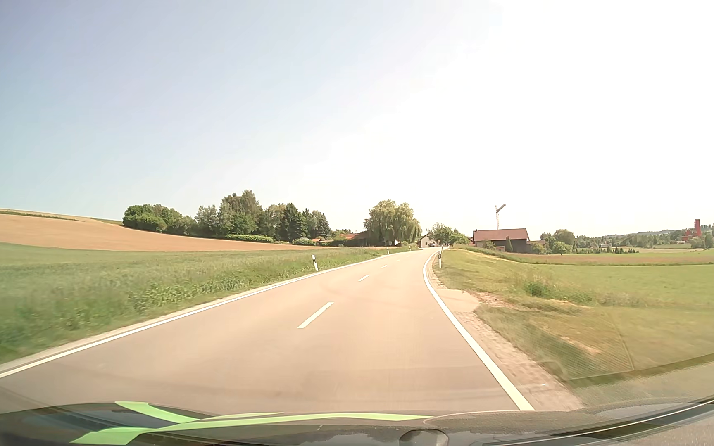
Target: Follow the waypoints while adhering to traffic rules and regulations
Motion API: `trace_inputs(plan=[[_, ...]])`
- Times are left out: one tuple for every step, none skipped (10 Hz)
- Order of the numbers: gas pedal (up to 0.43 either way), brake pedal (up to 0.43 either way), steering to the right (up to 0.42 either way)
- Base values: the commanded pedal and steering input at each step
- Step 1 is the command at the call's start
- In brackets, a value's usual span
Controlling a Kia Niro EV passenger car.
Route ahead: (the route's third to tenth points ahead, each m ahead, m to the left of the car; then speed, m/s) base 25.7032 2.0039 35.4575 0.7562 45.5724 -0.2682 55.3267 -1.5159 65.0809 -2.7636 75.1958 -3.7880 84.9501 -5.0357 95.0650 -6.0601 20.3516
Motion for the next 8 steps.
trace_inputs(plan=[[0.169,0.000,0.006],[0.169,0.000,0.009],[0.169,0.000,0.012],[0.138,0.000,0.012],[0.020,0.000,0.012],[0.000,0.000,0.012],[0.000,0.000,0.012],[0.000,0.000,0.013]])
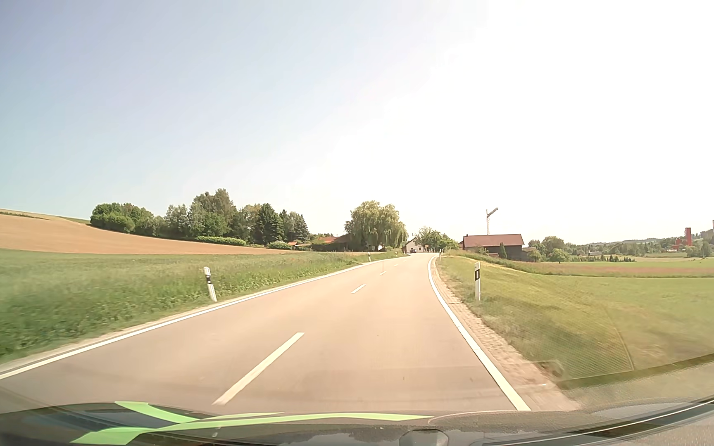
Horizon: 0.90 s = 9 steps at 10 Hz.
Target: Follow the waypoints while adhering to traffic rules and regulations
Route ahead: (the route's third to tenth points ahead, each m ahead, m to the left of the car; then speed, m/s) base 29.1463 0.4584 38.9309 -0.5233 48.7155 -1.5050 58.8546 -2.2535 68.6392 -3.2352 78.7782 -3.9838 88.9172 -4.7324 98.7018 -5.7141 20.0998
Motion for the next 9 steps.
trace_inputs(plan=[[0.000,0.000,0.013],[0.059,0.000,0.013],[0.079,0.000,0.012],[0.087,0.000,0.013],[0.110,0.000,0.012],[0.110,0.000,0.012],[0.110,0.000,0.012],[0.110,0.000,0.008],[0.118,0.000,0.004]])
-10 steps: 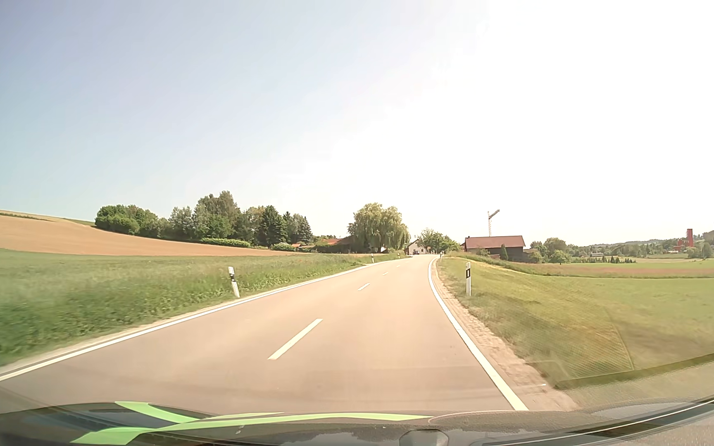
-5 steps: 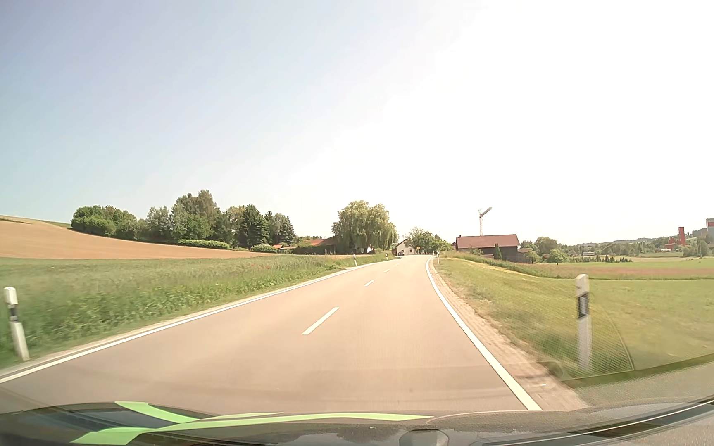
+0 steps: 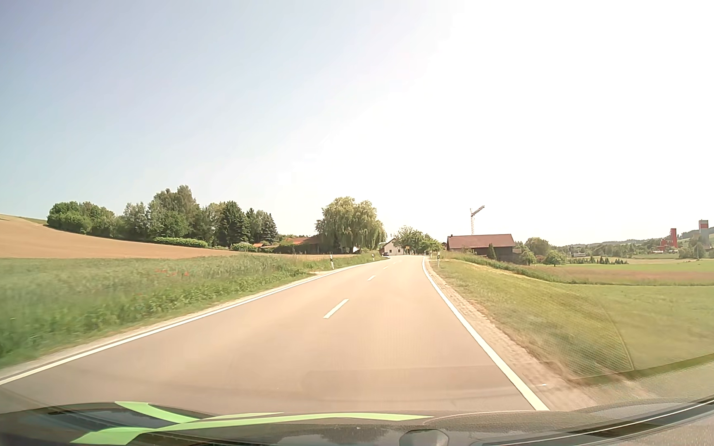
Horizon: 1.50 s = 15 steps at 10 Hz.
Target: Follow the waypoints while adhering to traffic rules and regulations
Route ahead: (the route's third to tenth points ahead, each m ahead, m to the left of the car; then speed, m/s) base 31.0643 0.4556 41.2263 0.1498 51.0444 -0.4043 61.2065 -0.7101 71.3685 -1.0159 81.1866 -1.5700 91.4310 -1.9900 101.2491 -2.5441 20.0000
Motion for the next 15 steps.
trace_inputs(plan=[[0.118,0.000,0.002],[0.118,0.000,0.003],[0.118,0.000,0.010],[0.118,0.000,0.013],[0.118,0.000,0.013],[0.118,0.000,0.012],[0.118,0.000,0.012],[0.118,0.000,0.012],[0.118,0.000,0.013],[0.118,0.000,0.013],[0.067,0.000,0.013],[0.000,0.000,0.013],[0.000,0.000,0.012],[0.000,0.000,0.011],[0.000,0.000,0.010]])
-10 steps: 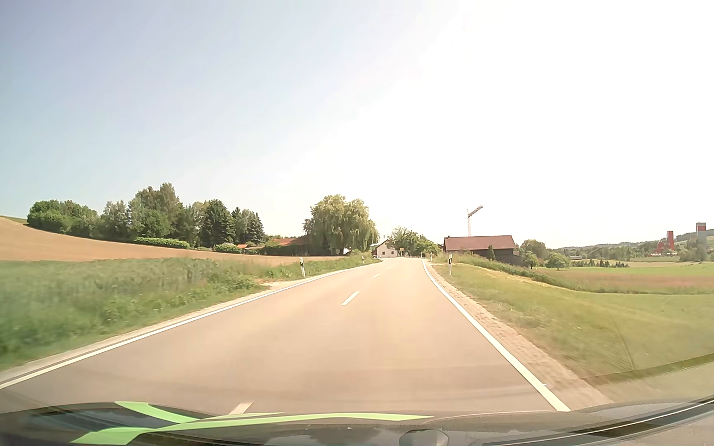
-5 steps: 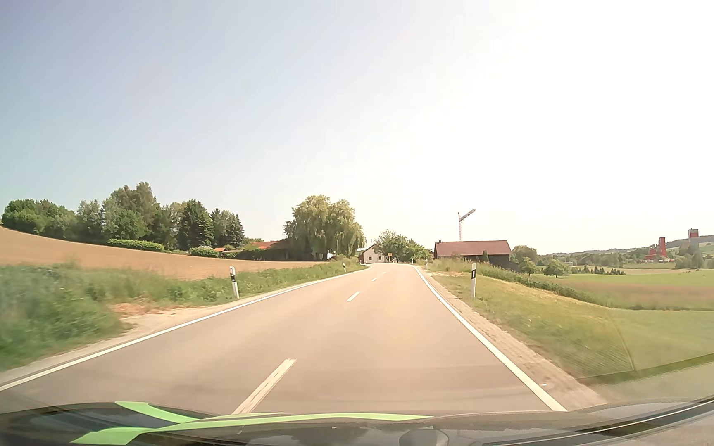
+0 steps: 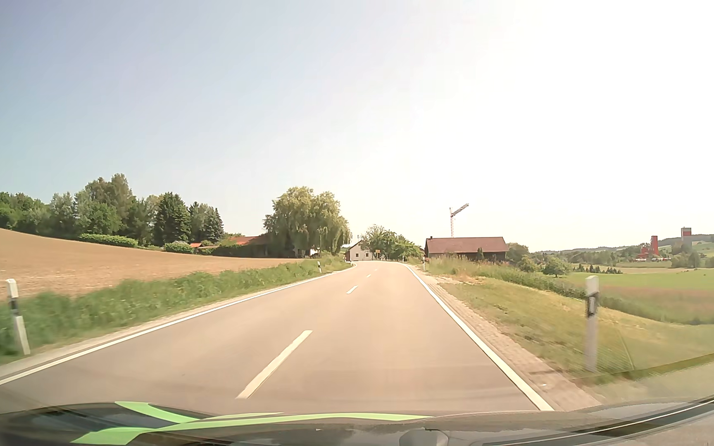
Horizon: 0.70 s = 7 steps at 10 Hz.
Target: Follow the waypoints while adhering to traffic rules and regulations
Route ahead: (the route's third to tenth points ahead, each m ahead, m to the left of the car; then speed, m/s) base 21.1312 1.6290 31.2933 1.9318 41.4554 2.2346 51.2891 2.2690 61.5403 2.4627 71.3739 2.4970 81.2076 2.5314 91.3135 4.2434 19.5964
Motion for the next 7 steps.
trace_inputs(plan=[[0.000,0.000,0.010],[0.000,0.000,0.009],[0.000,0.000,0.009],[0.000,0.000,0.007],[0.000,0.000,0.006],[0.000,0.000,0.005],[0.000,0.000,0.003]])
